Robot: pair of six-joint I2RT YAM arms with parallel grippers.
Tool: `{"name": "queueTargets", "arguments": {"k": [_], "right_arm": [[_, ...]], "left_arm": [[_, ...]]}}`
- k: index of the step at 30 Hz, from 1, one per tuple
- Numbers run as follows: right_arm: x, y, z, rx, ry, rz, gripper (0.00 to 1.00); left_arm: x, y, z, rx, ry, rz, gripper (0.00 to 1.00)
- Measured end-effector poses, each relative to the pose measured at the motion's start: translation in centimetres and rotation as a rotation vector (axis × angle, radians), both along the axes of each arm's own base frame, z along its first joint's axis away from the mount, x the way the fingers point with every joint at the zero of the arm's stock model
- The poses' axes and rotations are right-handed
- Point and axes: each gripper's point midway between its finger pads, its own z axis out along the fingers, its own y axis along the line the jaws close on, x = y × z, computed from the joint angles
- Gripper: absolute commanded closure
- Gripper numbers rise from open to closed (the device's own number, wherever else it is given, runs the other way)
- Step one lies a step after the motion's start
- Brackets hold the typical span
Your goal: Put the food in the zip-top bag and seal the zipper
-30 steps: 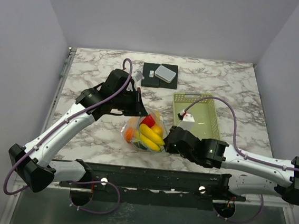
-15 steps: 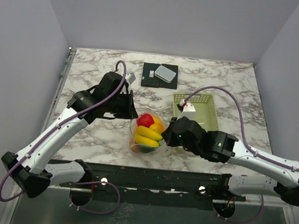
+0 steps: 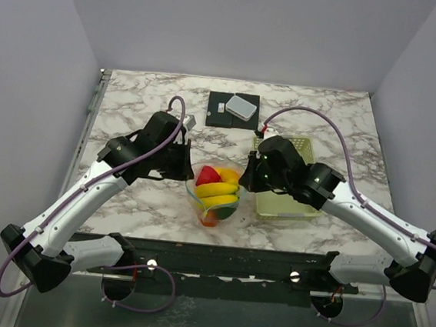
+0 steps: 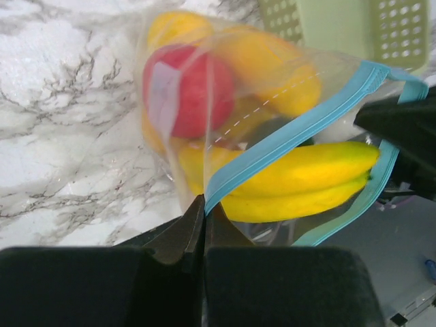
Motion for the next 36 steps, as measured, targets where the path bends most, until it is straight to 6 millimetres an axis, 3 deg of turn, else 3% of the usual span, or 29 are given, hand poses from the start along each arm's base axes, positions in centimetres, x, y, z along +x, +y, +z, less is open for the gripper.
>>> {"name": "queueTargets", "arguments": {"k": [3, 5, 7, 10, 15, 17, 20, 25, 28, 36], "right_arm": [[1.0, -0.6, -3.6, -0.044, 0.074, -0.004, 0.99], [1.1, -0.8, -5.9, -0.090, 0.129, 0.003, 0.99], [0.8, -0.8, -6.6, -0.110, 0.150, 0.023, 0.99], [1.0, -0.6, -3.8, -0.106, 0.117, 0.050, 0.99], [2.3, 0.9, 4.2, 0.016, -0.027, 0.074, 0.99], [2.2, 0.7, 5.6, 0.044, -0.059, 0.079, 0.99], [1.8, 0.4, 4.5, 0.027, -0.040, 0.092, 0.99], [0.7, 0.2, -1.3, -0.073, 0.084, 0.121, 0.99], [0.4, -0.2, -1.9, -0.092, 0.103, 0.124, 0.99], [0.5, -0.1, -0.7, -0.074, 0.077, 0.132, 0.99]], "left_arm": [[-0.1, 0.0, -3.3, 0.026, 0.037, -0.001, 1.00], [-0.7, 0.3, -6.6, 0.068, 0.106, -0.001, 1.00], [-1.1, 0.5, -8.0, 0.092, 0.149, -0.005, 1.00], [-0.8, 0.2, -6.4, 0.077, 0.131, -0.007, 1.00], [1.5, -1.3, 2.1, -0.050, -0.062, -0.011, 1.00], [1.6, -1.3, 3.5, -0.080, -0.109, -0.009, 1.00], [1.2, -1.0, 1.8, -0.068, -0.088, -0.004, 1.00], [0.0, -0.6, -3.7, 0.004, 0.060, 0.002, 1.00], [0.0, -0.6, -3.5, -0.003, 0.057, 0.004, 1.00], [0.1, -0.9, -3.1, -0.018, 0.052, 0.006, 1.00]]}}
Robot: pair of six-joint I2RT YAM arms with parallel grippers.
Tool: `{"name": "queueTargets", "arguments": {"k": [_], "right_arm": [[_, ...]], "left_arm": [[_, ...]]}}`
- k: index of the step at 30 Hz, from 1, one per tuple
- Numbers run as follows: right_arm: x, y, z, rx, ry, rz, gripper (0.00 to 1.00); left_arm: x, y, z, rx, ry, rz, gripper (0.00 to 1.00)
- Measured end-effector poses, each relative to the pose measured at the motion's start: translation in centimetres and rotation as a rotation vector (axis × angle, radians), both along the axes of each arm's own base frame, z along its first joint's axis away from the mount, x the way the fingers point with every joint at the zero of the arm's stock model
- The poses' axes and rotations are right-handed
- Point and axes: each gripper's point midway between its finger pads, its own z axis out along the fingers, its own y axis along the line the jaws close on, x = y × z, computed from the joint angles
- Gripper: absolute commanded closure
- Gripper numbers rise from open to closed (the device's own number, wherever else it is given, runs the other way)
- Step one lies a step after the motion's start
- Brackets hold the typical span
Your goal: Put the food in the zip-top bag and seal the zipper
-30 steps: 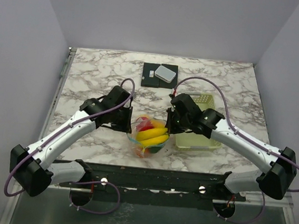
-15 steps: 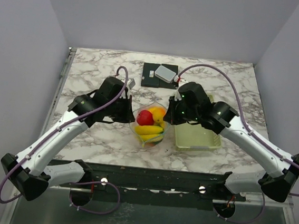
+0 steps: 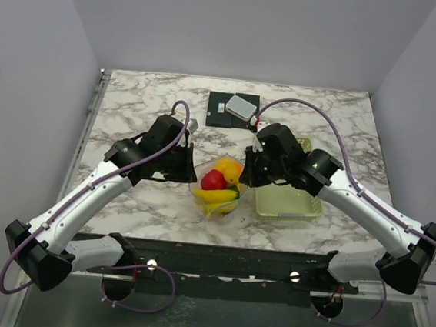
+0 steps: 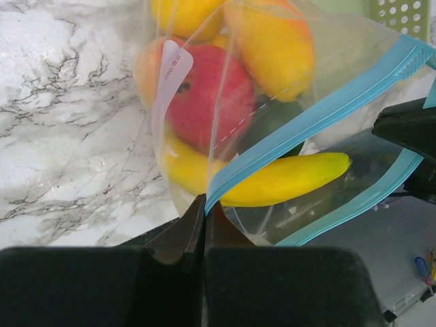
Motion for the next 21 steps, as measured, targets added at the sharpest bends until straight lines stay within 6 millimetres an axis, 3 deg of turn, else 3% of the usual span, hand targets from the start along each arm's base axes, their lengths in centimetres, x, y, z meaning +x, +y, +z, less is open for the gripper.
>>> {"name": "queueTargets", "arguments": {"k": [3, 9, 12, 21], "right_arm": [[0.1, 0.1, 0.4, 0.007, -0.009, 0.003, 0.99], [0.1, 0.1, 0.7, 0.020, -0.020, 0.003, 0.86], [0.2, 0.2, 1.2, 0.037, -0.034, 0.002, 0.98], [0.2, 1.5, 2.3, 0.107, -0.045, 0.030, 0.99]], "left_arm": [[0.2, -0.1, 0.6, -0.009, -0.011, 0.001, 1.00], [0.6, -0.5, 1.9, -0.036, -0.041, 0.005, 1.00], [0.7, -0.8, 2.1, -0.059, -0.037, 0.011, 1.00], [0.6, -2.3, 3.6, -0.172, -0.038, 0.016, 1.00]]}}
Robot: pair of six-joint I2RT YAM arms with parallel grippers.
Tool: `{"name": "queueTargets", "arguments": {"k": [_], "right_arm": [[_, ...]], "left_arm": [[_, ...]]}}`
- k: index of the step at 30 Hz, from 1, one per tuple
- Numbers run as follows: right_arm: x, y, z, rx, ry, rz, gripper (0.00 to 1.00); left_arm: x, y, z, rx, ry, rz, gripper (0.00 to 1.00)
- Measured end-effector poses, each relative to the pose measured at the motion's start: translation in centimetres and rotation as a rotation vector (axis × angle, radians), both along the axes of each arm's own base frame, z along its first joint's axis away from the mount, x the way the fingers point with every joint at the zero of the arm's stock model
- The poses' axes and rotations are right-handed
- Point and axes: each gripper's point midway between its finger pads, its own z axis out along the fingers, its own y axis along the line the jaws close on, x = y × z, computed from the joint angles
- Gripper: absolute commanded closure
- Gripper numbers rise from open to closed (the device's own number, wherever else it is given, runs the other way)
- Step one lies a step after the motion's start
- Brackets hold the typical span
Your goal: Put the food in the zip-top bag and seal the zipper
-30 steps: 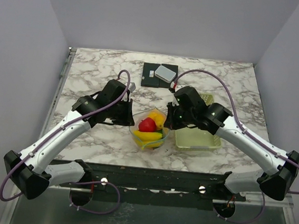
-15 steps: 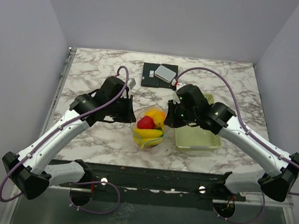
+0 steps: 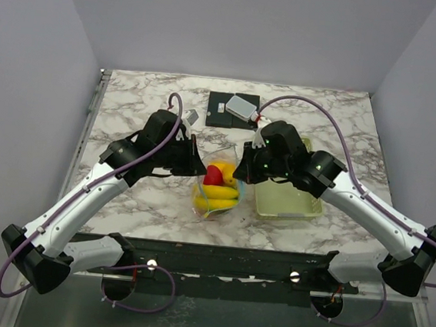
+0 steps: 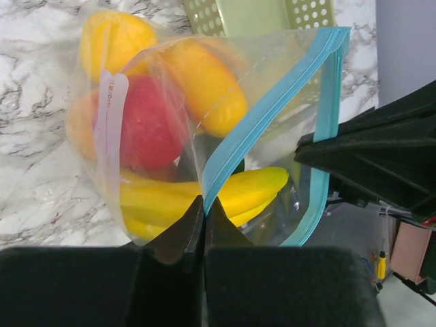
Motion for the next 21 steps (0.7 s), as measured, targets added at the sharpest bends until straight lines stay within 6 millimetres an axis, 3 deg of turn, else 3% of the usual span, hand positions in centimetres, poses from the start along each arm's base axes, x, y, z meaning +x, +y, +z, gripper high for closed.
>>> {"name": "queueTargets", "arguments": {"k": [4, 9, 21], "right_arm": [[-0.1, 1.3, 0.3, 0.048, 0.017, 0.028, 0.99], [0.1, 3.1, 0.0, 0.096, 0.055, 0.049, 0.99], [0.1, 5.9, -3.1, 0.067, 0.110, 0.052, 0.99]], "left_arm": [[0.1, -0.8, -0.1, -0.047, 0.009, -0.003, 1.00], [-0.1, -1.3, -1.6, -0.069, 0.053, -0.001, 1.00], [0.0, -2.4, -2.2, -0.118, 0.080, -0.007, 1.00]]}}
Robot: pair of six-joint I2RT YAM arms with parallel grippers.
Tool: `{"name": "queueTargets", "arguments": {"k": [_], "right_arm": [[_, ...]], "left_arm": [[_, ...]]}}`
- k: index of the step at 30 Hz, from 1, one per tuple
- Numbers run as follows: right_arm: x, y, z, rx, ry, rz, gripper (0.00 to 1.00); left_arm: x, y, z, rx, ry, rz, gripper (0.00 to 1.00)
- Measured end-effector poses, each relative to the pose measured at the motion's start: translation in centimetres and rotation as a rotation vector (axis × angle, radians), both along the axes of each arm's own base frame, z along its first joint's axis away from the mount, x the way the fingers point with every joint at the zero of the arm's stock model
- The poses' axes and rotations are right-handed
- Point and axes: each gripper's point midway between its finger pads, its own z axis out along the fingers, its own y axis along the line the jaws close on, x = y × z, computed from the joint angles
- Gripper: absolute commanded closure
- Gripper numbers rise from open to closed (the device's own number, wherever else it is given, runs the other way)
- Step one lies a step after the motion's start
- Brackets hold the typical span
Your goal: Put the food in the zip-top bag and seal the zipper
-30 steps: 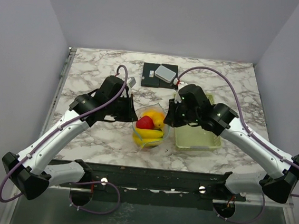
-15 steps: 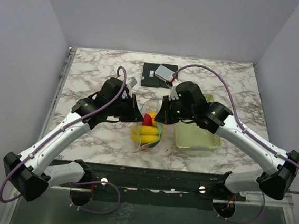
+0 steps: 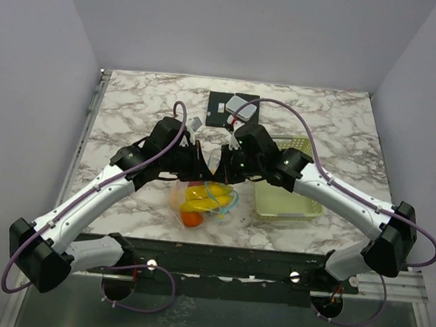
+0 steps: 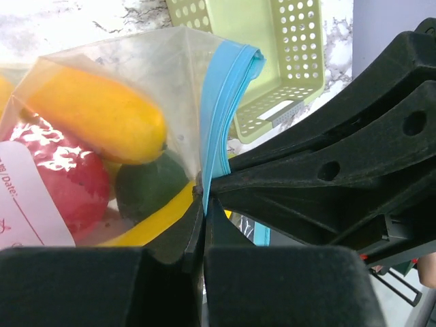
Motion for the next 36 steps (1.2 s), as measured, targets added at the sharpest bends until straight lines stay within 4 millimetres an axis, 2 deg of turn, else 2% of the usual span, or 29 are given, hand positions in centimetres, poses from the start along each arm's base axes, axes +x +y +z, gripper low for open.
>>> {"name": "queueTargets", "arguments": {"k": [4, 13, 20, 21, 27, 29, 36], "right_arm": [[0.1, 0.2, -0.8, -0.022, 0.003, -0.010, 0.99], [0.7, 0.0, -0.8, -0.031, -0.019, -0.037, 0.99], [1.0, -1.2, 0.7, -0.037, -0.079, -0.075, 0.99], [1.0, -1.6, 1.1, -0.039, -0.092, -0.085, 0.98], [0.9, -4.0, 2.7, -0.072, -0.155, -0.126, 0.63], [0.6, -4.6, 3.1, -0.077, -0.171, -0.121, 0.56], [-0.4, -6.1, 4.8, -0.103, -0.215, -0.067, 0.48]], "left_arm": [[-0.1, 0.0, -0.6, 0.002, 0.018, 0.000, 1.00], [0.0, -0.5, -0.4, -0.017, 0.006, -0.004, 1.00], [-0.1, -0.3, -0.1, -0.009, -0.006, -0.014, 1.00], [-0.1, -0.3, 0.0, -0.006, -0.008, -0.016, 1.00], [0.0, 0.1, 1.3, 0.011, -0.056, -0.020, 1.00], [-0.1, 0.3, 1.4, 0.018, -0.065, -0.020, 1.00], [-0.2, 0.7, 1.0, 0.042, -0.061, -0.020, 1.00]]}}
